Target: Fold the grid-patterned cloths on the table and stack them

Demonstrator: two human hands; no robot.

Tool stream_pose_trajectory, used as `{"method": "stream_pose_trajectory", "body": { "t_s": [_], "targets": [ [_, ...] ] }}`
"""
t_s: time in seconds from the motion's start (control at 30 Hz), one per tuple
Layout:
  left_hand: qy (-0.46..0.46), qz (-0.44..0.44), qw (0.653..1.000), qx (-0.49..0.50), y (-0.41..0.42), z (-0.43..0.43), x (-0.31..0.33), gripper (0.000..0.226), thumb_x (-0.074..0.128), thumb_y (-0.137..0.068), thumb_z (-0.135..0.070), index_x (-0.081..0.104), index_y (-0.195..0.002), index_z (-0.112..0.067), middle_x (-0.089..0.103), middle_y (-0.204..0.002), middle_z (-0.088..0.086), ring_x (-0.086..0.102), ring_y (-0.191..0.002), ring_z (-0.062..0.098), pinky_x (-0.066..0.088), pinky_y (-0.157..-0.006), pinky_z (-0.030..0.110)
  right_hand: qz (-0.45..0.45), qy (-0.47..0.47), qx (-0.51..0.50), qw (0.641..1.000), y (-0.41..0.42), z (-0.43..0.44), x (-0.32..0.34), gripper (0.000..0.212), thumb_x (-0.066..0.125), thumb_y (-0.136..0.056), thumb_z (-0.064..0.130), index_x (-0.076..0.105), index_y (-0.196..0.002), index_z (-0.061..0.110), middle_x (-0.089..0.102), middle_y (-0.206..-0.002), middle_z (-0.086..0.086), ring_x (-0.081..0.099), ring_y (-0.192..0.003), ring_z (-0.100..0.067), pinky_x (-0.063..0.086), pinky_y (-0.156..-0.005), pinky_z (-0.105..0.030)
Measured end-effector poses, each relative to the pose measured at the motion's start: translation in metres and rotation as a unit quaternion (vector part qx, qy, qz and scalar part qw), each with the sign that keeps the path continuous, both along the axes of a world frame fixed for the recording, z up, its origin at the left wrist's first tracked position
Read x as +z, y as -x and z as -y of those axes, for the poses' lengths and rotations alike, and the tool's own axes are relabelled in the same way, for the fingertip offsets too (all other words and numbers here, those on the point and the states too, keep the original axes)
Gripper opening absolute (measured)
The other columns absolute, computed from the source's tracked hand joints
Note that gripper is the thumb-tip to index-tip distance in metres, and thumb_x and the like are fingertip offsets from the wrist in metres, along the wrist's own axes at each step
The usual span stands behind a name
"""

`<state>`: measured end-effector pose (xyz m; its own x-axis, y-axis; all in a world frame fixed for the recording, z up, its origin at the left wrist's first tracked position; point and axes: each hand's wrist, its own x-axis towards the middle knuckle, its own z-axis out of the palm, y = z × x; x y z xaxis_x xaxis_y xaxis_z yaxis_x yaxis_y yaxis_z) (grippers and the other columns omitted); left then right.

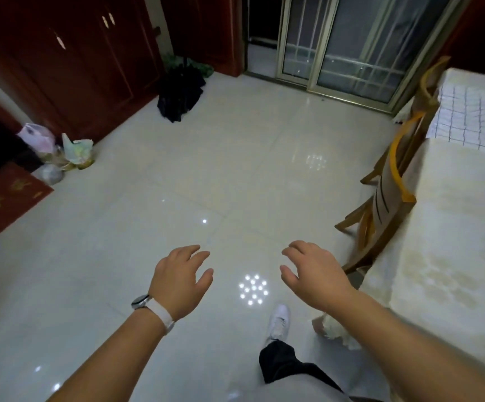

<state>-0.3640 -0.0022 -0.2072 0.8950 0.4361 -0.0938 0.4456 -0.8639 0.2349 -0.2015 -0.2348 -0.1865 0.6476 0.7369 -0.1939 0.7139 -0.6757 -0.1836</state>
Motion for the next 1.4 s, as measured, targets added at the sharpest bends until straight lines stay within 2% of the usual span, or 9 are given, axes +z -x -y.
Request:
{"method": "stream_pose_trajectory", "body": {
  "t_s": [0.27, 0.4, 0.67, 0.8, 0.93, 1.07, 1.17, 1.4],
  "targets": [
    [-0.007, -0.027, 1.0, -0.009, -0.13, -0.016, 0.008, 0.068, 0.021, -0.08, -0.061, 0.058, -0.129, -0.031, 0.054, -0.137, -0.006, 0.045, -0.128, 0.016, 0.037, -0.103, 0.038, -0.041, -0.017, -0.024, 0.999, -0.118, -0.009, -0.004, 0.046, 0.038, -0.098, 0.045, 0.048, -0.138, 0.025, 0.051, -0.136, 0.006, 0.05, -0.119, -0.017, 0.044, -0.097, -0.033],
    [-0.01, -0.024, 0.999, -0.032, -0.194, -0.019, 0.016, 0.063, 0.027, -0.083, -0.058, 0.057, -0.13, -0.03, 0.053, -0.137, -0.006, 0.045, -0.129, 0.016, 0.036, -0.103, 0.037, -0.031, -0.023, -0.034, 0.999, -0.173, -0.01, 0.0, 0.046, 0.04, -0.096, 0.044, 0.05, -0.136, 0.023, 0.054, -0.132, 0.004, 0.052, -0.117, -0.019, 0.044, -0.096, -0.034],
    [-0.024, -0.004, 0.995, -0.092, -0.295, -0.029, 0.028, 0.06, 0.031, -0.083, -0.056, 0.06, -0.127, -0.027, 0.057, -0.134, -0.003, 0.049, -0.126, 0.019, 0.039, -0.101, 0.039, -0.027, -0.038, -0.087, 0.995, -0.244, -0.012, 0.006, 0.045, 0.043, -0.094, 0.044, 0.055, -0.131, 0.022, 0.056, -0.128, 0.003, 0.053, -0.113, -0.02, 0.045, -0.093, -0.036],
    [-0.024, 0.001, 0.992, -0.121, -0.341, -0.044, 0.023, 0.064, 0.028, -0.08, -0.057, 0.063, -0.124, -0.026, 0.06, -0.13, -0.002, 0.052, -0.122, 0.021, 0.042, -0.097, 0.039, -0.034, -0.029, -0.119, 0.992, -0.276, -0.021, 0.001, 0.043, 0.042, -0.094, 0.044, 0.055, -0.129, 0.022, 0.055, -0.126, 0.003, 0.052, -0.114, -0.02, 0.044, -0.093, -0.036],
    [-0.015, -0.021, 0.988, -0.153, -0.396, -0.065, 0.01, 0.055, 0.036, -0.084, -0.052, 0.059, -0.128, -0.027, 0.054, -0.137, -0.003, 0.046, -0.128, 0.018, 0.038, -0.101, 0.038, -0.045, -0.023, -0.151, 0.987, -0.313, -0.038, -0.007, 0.044, 0.042, -0.094, 0.044, 0.055, -0.13, 0.022, 0.055, -0.128, 0.004, 0.051, -0.115, -0.02, 0.044, -0.092, -0.035],
    [0.003, -0.018, 0.98, -0.196, -0.463, -0.094, -0.002, 0.064, 0.027, -0.081, -0.057, 0.059, -0.128, -0.028, 0.054, -0.136, -0.003, 0.046, -0.128, 0.019, 0.038, -0.101, 0.039, -0.047, -0.018, -0.188, 0.981, -0.358, -0.066, -0.009, 0.044, 0.043, -0.094, 0.044, 0.056, -0.129, 0.021, 0.055, -0.125, 0.003, 0.052, -0.114, -0.019, 0.045, -0.092, -0.036],
    [0.009, -0.019, 0.972, -0.232, -0.519, -0.121, -0.007, 0.059, 0.032, -0.082, -0.055, 0.06, -0.126, -0.027, 0.056, -0.135, -0.001, 0.048, -0.126, 0.021, 0.039, -0.1, 0.039, -0.036, -0.01, -0.217, 0.975, -0.394, -0.091, -0.006, 0.043, 0.043, -0.093, 0.044, 0.056, -0.126, 0.02, 0.056, -0.123, 0.003, 0.053, -0.112, -0.02, 0.045, -0.092, -0.036],
    [0.012, -0.012, 0.952, -0.306, -0.628, -0.166, -0.002, 0.07, 0.022, -0.077, -0.059, 0.06, -0.127, -0.027, 0.056, -0.135, -0.001, 0.047, -0.127, 0.022, 0.038, -0.101, 0.04, -0.022, -0.008, -0.29, 0.957, -0.462, -0.13, 0.01, 0.043, 0.043, -0.093, 0.044, 0.057, -0.125, 0.02, 0.057, -0.122, 0.001, 0.053, -0.113, -0.022, 0.047, -0.093, -0.038]
  ]
}}
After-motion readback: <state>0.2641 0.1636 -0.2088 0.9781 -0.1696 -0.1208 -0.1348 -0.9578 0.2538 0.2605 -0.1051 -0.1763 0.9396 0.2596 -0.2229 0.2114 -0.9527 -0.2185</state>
